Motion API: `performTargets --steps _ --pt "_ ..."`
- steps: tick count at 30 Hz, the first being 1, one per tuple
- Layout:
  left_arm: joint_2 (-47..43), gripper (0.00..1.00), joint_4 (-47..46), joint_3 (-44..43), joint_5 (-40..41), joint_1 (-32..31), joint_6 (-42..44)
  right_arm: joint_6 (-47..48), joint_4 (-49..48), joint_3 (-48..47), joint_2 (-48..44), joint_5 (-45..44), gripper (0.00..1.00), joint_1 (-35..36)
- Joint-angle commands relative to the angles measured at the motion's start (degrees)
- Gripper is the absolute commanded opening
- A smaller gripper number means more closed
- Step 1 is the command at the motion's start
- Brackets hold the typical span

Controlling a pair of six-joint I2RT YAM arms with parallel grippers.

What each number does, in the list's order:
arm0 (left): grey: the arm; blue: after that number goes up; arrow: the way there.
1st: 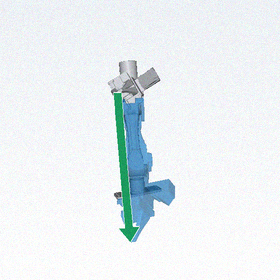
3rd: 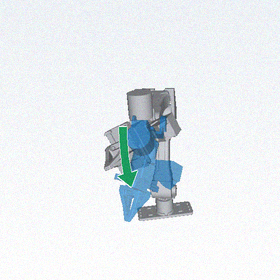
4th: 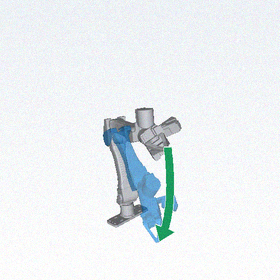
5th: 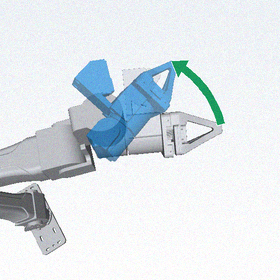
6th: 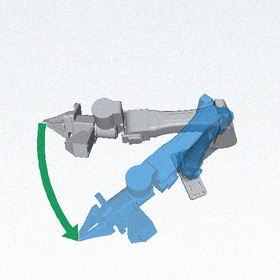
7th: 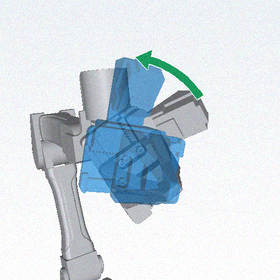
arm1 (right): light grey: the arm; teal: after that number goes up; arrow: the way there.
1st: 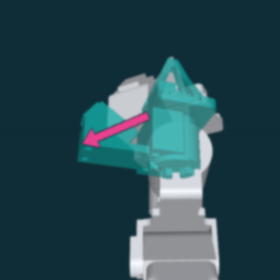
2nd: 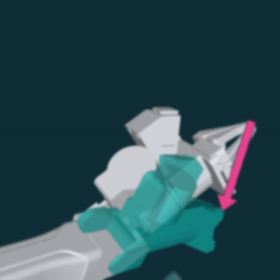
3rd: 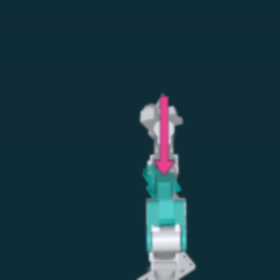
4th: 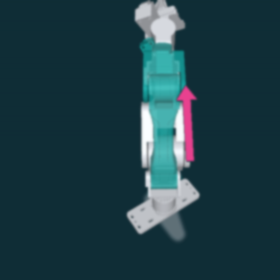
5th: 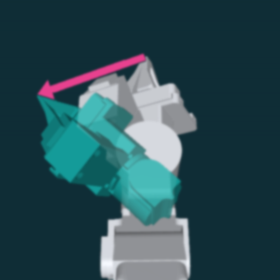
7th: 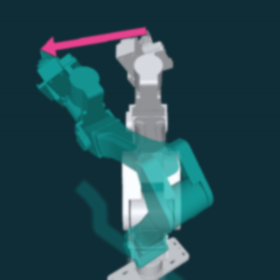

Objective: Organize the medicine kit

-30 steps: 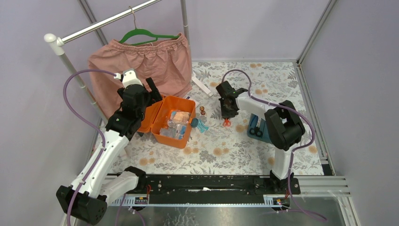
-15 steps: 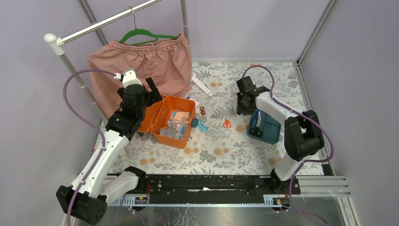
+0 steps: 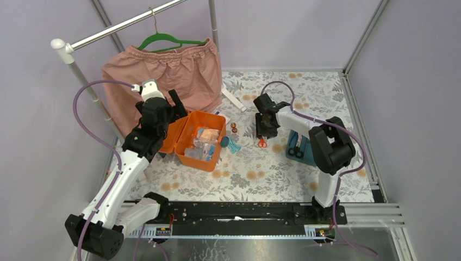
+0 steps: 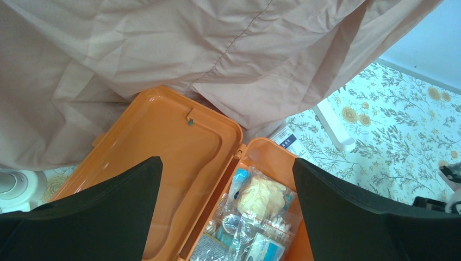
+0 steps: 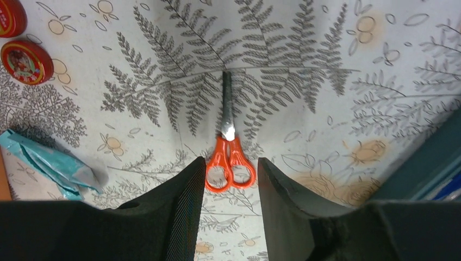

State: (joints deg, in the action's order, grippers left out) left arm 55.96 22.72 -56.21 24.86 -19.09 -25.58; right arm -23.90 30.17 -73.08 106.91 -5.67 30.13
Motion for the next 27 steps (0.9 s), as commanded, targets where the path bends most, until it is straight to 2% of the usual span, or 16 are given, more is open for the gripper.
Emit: performTargets --steps 1,14,17,22,27 --pt "0.26 0.99 -2.18 0.75 0.56 -0.06 0.34 -0.33 1.04 -4.6 3.65 0.0 0.48 1.16" --pt "0.29 0.99 -2.15 0.75 0.75 -0.07 0.36 1.17 3.0 -7.95 9.1 -4.27 0.45 1.78" --pt "0.29 0.99 -2.15 0.79 0.82 -0.07 0.4 1.31 2.88 -7.92 9.89 -4.53 0.38 1.7" --pt "0.37 0.99 -2.15 0.75 0.78 -0.07 0.36 1.43 2.46 -7.96 10.76 -5.11 0.19 1.65" --pt "0.42 0.99 -2.15 0.83 0.87 -0.05 0.36 1.32 1.9 -7.44 9.18 -5.44 0.12 1.53"
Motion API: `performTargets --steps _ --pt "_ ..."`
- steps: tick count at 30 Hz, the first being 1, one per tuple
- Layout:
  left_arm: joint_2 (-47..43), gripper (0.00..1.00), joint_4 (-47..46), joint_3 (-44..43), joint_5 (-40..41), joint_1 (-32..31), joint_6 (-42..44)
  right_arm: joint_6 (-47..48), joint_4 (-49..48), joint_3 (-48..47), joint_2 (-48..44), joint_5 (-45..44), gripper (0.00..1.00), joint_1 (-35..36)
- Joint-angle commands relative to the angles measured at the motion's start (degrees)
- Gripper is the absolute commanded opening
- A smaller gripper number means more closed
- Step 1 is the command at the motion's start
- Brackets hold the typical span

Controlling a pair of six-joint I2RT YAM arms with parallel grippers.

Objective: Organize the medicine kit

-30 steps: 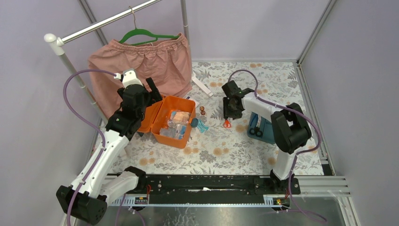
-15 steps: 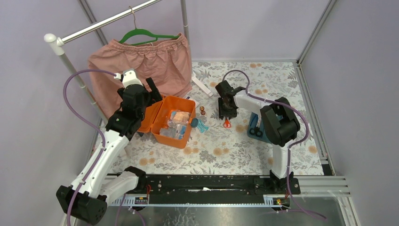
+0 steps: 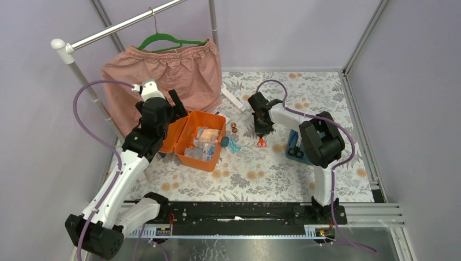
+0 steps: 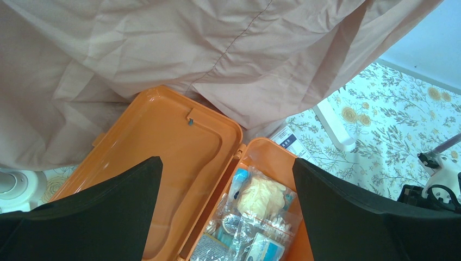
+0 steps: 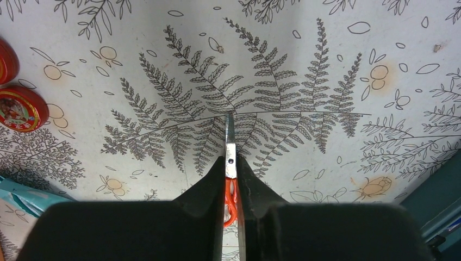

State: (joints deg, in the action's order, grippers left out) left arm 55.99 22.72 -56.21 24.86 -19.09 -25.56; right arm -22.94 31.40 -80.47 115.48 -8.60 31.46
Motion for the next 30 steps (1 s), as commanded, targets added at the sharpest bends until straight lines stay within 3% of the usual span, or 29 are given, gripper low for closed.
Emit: performTargets --steps 1,14,25,30 --pt "0.39 0.99 -2.16 0.77 0.88 -0.04 0.34 0.35 0.69 -0.09 0.06 -2.48 0.12 0.21" --pt "0.44 0.99 -2.22 0.75 0.66 -0.07 0.34 0.26 3.25 1.38 -10.72 0.57 0.13 -3.35" --pt "0.4 0.99 -2.17 0.75 0.47 -0.07 0.25 3.67 7.6 13.5 -25.64 -3.26 0.14 -14.93" --pt "0.41 0.99 -2.23 0.75 0.08 -0.06 0.16 4.19 6.46 18.29 -27.93 -2.61 0.14 -19.36"
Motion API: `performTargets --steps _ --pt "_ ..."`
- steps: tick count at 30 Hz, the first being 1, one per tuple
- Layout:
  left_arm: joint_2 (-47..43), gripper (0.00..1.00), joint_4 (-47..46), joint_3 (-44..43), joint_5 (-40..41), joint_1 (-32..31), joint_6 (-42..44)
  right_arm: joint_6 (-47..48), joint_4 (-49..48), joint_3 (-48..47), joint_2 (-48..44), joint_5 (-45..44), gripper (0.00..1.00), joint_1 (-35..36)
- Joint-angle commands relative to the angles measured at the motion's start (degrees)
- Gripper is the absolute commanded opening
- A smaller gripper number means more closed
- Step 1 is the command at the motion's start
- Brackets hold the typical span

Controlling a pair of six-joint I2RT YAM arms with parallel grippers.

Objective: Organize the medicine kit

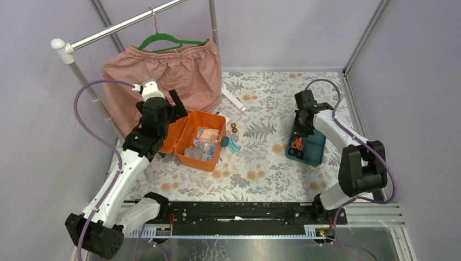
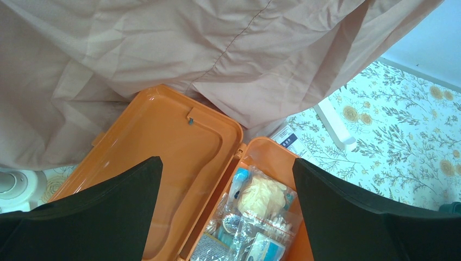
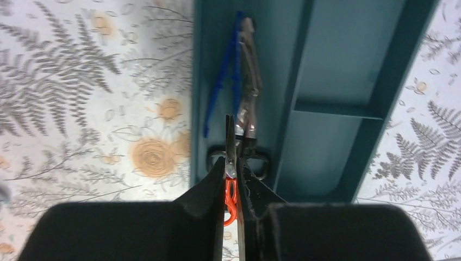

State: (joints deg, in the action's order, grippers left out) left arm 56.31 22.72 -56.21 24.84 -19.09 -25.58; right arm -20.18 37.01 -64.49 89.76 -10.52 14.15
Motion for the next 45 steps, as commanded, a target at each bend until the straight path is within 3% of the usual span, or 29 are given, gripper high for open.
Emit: performTargets --steps 1,7,12,18,22,27,35,45 --pt "0.07 0.99 -2.24 0.75 0.05 -0.05 0.23 1.35 0.24 2.99 -2.11 -0.43 0.14 -2.74" --pt "0.06 0.99 -2.25 0.83 -0.08 -0.07 0.18 0.6 -3.54 3.4 1.68 1.99 0.15 -5.04" --pt "0.1 0.99 -2.31 0.83 0.2 -0.07 0.31 0.32 -4.19 2.27 3.76 1.84 0.31 -5.12" --pt "0.18 0.99 -2.27 0.83 0.2 -0.07 0.28 0.45 -3.26 0.81 2.3 0.6 0.32 -5.21" --pt "0.35 0.99 -2.24 0.76 0.16 0.0 0.27 0.72 -3.9 -0.26 -1.05 6.11 0.33 -4.47" --pt "0.63 0.99 -2.3 0.75 -0.03 0.1 0.21 -0.76 -6.51 -3.33 -1.51 12.02 0.37 3.44" --pt "0.64 0.99 -2.27 0.75 -0.06 0.26 0.18 -3.39 -19.13 -5.35 8.56 27.31 0.37 16.87" --pt "0.64 0.99 -2.37 0.83 -0.08 0.28 0.27 -1.12 -19.17 -9.76 19.34 25.65 0.41 25.0"
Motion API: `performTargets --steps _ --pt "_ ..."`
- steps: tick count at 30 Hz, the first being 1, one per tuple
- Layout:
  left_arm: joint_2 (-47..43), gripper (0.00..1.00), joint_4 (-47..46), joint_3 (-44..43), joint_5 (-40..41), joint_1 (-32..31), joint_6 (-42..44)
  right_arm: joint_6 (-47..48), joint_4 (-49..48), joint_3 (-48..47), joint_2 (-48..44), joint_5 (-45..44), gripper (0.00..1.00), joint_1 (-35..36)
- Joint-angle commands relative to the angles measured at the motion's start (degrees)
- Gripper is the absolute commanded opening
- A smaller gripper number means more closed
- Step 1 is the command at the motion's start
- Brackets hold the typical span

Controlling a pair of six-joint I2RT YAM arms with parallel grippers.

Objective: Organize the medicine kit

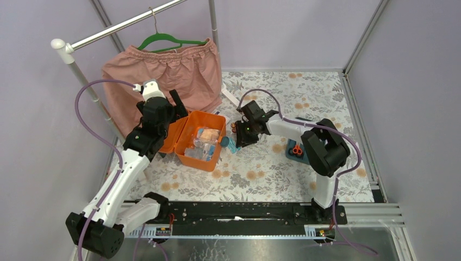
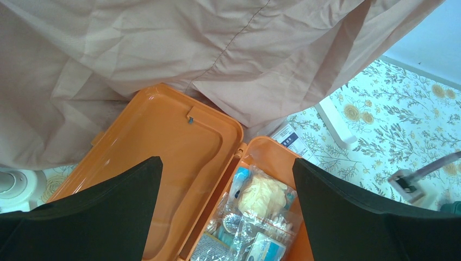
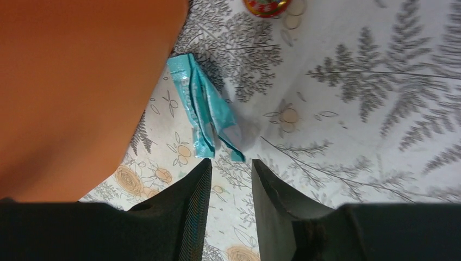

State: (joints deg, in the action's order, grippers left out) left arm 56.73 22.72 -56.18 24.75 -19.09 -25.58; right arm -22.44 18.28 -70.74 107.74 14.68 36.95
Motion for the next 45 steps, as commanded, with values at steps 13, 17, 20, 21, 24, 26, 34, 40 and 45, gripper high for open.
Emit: performTargets --steps 13,17,20,21,24,26,34,40,45 --pt "0.14 0.99 -2.39 0.86 -0.03 0.33 0.27 2.25 1.48 -4.81 4.42 -3.71 0.39 2.78" --pt "0.12 0.99 -2.39 0.81 0.03 0.28 0.28 2.31 1.84 -5.31 5.24 -3.61 0.38 2.78" --pt "0.11 0.99 -2.36 0.81 0.0 0.28 0.27 2.06 1.52 -4.92 5.2 -3.65 0.29 2.78" --pt "0.12 0.99 -2.39 0.81 0.03 0.28 0.27 1.93 1.23 -4.55 4.71 -3.61 0.25 2.8" --pt "0.12 0.99 -2.39 0.81 -0.05 0.31 0.28 0.85 -0.22 -2.56 2.36 -4.06 0.17 2.78" --pt "0.18 0.99 -2.35 0.81 0.01 0.29 0.28 -1.75 -1.71 0.45 -0.84 -6.87 0.1 2.78" --pt "0.27 0.99 -2.36 0.83 -0.19 0.28 0.27 -9.76 -0.28 14.3 -19.52 -21.68 0.0 2.11" --pt "0.21 0.99 -2.41 0.8 -0.32 0.28 0.28 -12.78 4.92 23.33 -30.94 -22.88 0.0 -10.14" --pt "0.05 0.99 -2.38 0.81 -0.38 0.28 0.28 -15.3 8.98 28.4 -39.89 -25.54 0.0 -20.39"
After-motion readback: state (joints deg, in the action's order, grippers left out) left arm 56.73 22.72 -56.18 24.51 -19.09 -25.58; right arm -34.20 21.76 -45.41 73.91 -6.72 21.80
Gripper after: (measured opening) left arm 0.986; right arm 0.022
